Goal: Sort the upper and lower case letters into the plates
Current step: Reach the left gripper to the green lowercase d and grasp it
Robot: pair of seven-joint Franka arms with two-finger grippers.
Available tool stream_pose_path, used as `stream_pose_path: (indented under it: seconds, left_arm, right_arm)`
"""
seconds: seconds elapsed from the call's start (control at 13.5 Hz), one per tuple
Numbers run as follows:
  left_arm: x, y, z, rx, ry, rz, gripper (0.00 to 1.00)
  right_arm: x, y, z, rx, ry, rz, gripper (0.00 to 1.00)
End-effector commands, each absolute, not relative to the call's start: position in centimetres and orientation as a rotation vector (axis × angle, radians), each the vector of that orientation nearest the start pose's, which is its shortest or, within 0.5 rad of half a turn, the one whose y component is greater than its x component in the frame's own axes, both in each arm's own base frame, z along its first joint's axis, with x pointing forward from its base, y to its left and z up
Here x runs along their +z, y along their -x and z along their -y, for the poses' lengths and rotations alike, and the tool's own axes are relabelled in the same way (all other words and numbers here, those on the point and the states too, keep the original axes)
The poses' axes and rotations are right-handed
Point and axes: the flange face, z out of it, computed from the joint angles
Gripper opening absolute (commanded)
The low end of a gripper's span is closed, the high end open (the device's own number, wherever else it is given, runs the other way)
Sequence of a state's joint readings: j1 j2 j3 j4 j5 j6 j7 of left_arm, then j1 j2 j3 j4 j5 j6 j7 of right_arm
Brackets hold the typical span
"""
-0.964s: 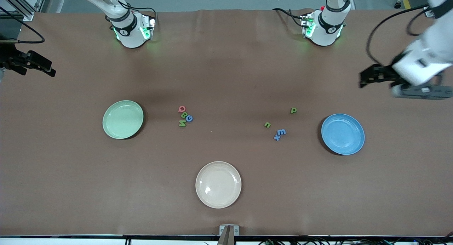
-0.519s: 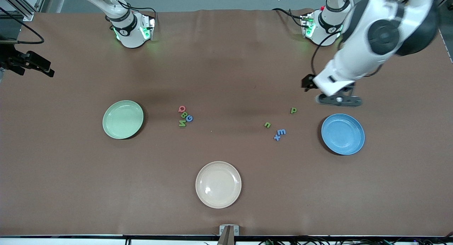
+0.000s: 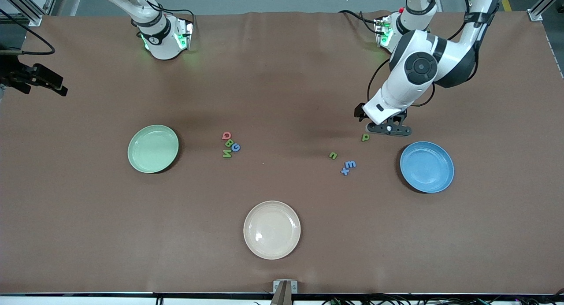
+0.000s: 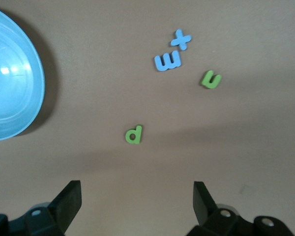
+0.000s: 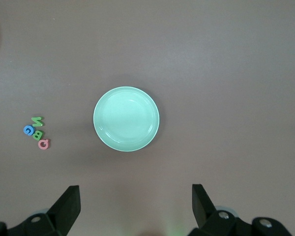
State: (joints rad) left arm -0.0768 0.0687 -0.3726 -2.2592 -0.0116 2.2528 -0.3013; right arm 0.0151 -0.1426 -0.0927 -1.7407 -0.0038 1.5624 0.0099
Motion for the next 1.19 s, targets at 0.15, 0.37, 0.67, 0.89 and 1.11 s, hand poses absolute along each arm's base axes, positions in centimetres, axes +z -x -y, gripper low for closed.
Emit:
stream_pose_path:
  seconds: [0.15, 0.37, 0.67, 0.89, 1.11]
  left_arm:
    - [26.3, -45.6, 22.3, 0.111, 3.139, -0.236, 1.00]
    - [23.1, -45.3, 22.5, 0.091, 3.116, -0.278, 1.00]
    - [19.2, -45.4, 22.8, 0.050, 3.116, -0.271, 1.00]
    - [18.4, -45.3, 22.7, 0.058, 3.124, -0.265, 0.92]
    - [17.8, -45.4, 22.3, 0.059, 3.107, -0.298, 0.83]
  right_arm:
    - [62.0, -49.9, 4.2, 0.047, 3.140, -0.130, 1.00]
    - [62.0, -49.9, 4.2, 0.047, 3.140, -0.130, 1.00]
    - [62.0, -49.9, 4.2, 0.047, 3.140, -0.130, 1.00]
    - [62.0, -49.9, 4.2, 0.047, 3.140, -0.130, 1.00]
    - [62.0, -49.9, 4.2, 0.047, 3.140, -0.130, 1.00]
